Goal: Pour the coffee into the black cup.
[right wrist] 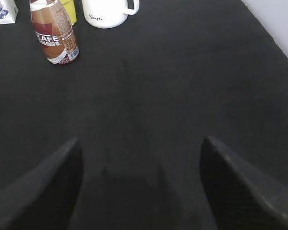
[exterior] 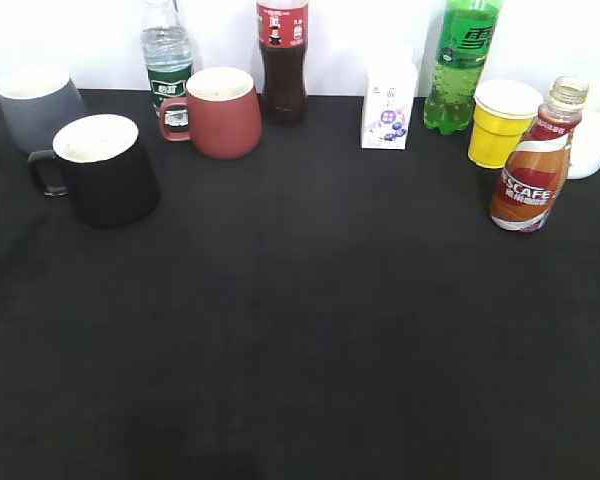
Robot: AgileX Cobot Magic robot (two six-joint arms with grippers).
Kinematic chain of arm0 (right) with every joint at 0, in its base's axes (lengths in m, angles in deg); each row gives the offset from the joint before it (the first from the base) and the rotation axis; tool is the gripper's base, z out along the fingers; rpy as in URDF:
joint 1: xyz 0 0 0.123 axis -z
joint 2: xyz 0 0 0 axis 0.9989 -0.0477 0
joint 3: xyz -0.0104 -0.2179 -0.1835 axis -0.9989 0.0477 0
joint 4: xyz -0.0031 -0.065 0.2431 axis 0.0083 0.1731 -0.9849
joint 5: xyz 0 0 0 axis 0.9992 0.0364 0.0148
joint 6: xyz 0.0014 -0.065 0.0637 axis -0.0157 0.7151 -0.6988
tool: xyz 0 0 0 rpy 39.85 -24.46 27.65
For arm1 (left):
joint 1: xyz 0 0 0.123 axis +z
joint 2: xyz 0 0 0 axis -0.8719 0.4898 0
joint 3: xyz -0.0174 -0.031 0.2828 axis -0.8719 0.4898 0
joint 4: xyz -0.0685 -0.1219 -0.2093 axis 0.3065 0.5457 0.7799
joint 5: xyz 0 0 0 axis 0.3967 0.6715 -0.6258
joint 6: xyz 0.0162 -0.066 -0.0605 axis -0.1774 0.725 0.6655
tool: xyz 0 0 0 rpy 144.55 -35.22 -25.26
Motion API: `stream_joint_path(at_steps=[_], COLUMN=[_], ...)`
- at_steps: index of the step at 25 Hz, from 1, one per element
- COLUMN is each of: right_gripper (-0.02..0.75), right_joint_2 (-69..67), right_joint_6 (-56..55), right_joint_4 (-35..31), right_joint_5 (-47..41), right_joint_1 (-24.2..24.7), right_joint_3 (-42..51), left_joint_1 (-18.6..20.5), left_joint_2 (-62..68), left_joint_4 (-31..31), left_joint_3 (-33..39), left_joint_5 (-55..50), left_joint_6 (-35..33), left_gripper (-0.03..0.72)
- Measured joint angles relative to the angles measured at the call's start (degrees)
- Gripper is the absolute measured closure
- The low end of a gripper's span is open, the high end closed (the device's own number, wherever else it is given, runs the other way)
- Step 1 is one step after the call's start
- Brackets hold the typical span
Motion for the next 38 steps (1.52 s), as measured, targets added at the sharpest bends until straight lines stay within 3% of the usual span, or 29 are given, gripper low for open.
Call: stream_joint_path(at_steps=[9,17,21,23,25,28,32,35,38], right_gripper=[0.148,0.148,0.148,0.148,0.148,0.148,0.148,0.148,0.148], right_joint_2=[0.0,0.0,0.0,0.0,0.0,0.0,0.0,0.0,0.0], right_joint_6=[0.0,0.0,0.0,0.0,0.0,0.0,0.0,0.0,0.0], right_joint_4=[0.0,0.0,0.0,0.0,0.0,0.0,0.0,0.0,0.0], right_joint_5=[0.0,0.0,0.0,0.0,0.0,0.0,0.0,0.1,0.0], right_joint_1=[0.0,0.0,0.0,0.0,0.0,0.0,0.0,0.0,0.0], right_joint_3=[0.0,0.0,0.0,0.0,0.0,0.0,0.0,0.0,0.0], left_joint_1=[0.0,0.1,2.6,4.6,5.7,5.7,5.8,5.8,3.7], left_joint_2=[18.6,28.5,32.6,34.7,37.2,38.0,37.9,35.0,31.2], left_joint_4=[0.0,0.1,-1.2,-6.5,-11.2,-15.7,-17.3,-24.5,-27.0], left_joint_3=[0.1,-7.6,-12.0,-15.0,-18.3,-19.6,-19.3,-18.4,-18.4], left_joint_5=[17.7,18.8,18.8,18.8,19.0,19.0,20.6,23.4,23.9], left_joint_6=[0.0,0.0,0.0,0.0,0.0,0.2,1.9,3.4,5.4], left_gripper=[0.164,0.166,0.179,0.213,0.295,0.601,0.614,0.626,0.626])
